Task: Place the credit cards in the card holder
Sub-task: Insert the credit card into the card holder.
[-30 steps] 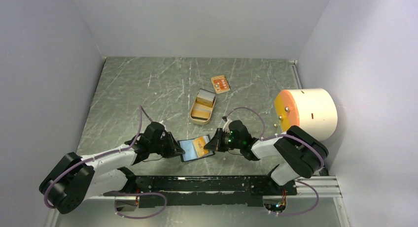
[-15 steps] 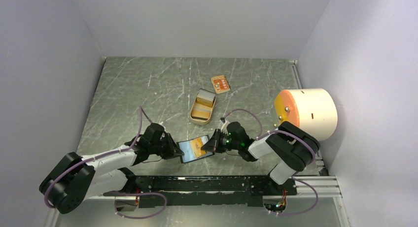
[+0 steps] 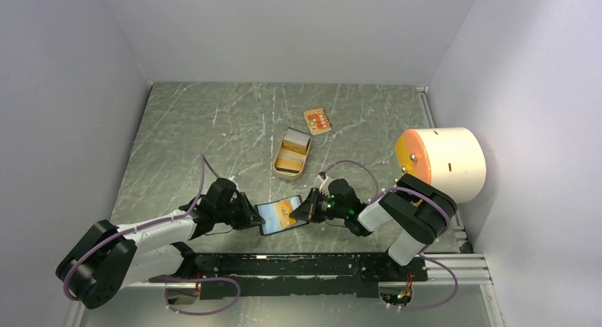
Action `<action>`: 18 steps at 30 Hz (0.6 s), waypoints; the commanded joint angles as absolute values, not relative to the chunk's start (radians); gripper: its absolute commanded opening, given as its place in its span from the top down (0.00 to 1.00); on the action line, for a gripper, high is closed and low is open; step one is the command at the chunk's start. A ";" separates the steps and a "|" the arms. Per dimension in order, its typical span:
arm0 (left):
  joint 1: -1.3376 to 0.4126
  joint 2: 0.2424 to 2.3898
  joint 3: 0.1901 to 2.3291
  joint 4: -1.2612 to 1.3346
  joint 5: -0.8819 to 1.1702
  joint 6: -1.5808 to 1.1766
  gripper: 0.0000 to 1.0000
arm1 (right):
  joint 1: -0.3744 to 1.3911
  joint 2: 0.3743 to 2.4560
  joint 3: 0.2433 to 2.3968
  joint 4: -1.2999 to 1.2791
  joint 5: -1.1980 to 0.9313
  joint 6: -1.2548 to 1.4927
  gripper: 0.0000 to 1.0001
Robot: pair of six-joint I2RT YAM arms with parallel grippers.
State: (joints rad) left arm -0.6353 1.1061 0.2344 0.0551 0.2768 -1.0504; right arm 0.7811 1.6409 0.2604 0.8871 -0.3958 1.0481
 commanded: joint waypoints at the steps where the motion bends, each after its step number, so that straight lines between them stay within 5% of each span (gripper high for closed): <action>1: -0.629 1.088 0.217 0.073 0.281 -1.048 0.81 | 0.798 1.660 0.244 0.910 -0.376 1.071 0.96; 18: -0.628 1.103 0.217 0.094 0.300 -1.052 0.81 | 0.813 1.726 0.263 1.006 -0.370 1.118 0.97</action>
